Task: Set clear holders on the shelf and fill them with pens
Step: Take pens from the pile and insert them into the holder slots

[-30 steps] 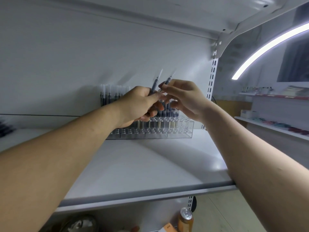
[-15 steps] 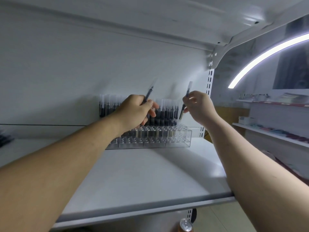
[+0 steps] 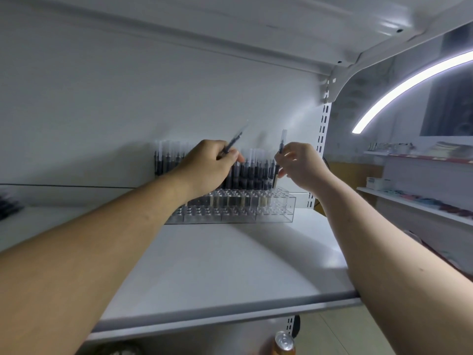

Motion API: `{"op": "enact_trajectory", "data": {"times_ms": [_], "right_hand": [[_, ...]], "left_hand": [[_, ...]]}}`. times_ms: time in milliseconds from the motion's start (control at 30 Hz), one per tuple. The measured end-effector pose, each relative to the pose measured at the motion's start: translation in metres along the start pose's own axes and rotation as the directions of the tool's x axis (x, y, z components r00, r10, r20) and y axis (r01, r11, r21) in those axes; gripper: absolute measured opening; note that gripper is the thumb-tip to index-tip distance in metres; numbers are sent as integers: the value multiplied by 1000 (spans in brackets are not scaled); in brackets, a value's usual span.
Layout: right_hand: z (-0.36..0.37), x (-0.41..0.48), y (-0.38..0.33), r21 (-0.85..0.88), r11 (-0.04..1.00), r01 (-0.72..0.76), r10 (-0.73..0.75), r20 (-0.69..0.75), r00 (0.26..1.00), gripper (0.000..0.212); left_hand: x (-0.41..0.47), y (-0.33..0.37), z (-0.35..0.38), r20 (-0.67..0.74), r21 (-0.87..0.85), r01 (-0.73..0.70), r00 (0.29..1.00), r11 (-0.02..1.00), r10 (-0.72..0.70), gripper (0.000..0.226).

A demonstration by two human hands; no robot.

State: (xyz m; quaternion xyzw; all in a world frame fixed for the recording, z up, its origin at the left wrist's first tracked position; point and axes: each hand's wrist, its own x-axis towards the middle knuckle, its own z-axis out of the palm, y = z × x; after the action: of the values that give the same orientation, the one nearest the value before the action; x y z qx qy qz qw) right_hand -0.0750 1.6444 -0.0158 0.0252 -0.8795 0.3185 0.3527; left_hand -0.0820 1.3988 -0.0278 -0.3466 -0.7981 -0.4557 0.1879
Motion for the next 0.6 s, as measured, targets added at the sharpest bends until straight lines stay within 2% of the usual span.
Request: {"op": "enact_trajectory", "data": {"times_ms": [233, 600], "right_hand": [[2, -3, 8, -52, 998, -19, 25, 133, 991, 17], [-3, -4, 6, -112, 992, -51, 69, 159, 985, 16]], "left_hand": [[-2, 2, 0, 63, 30, -11, 998, 999, 9, 29], [1, -5, 1, 71, 124, -90, 994, 988, 82, 26]]}}
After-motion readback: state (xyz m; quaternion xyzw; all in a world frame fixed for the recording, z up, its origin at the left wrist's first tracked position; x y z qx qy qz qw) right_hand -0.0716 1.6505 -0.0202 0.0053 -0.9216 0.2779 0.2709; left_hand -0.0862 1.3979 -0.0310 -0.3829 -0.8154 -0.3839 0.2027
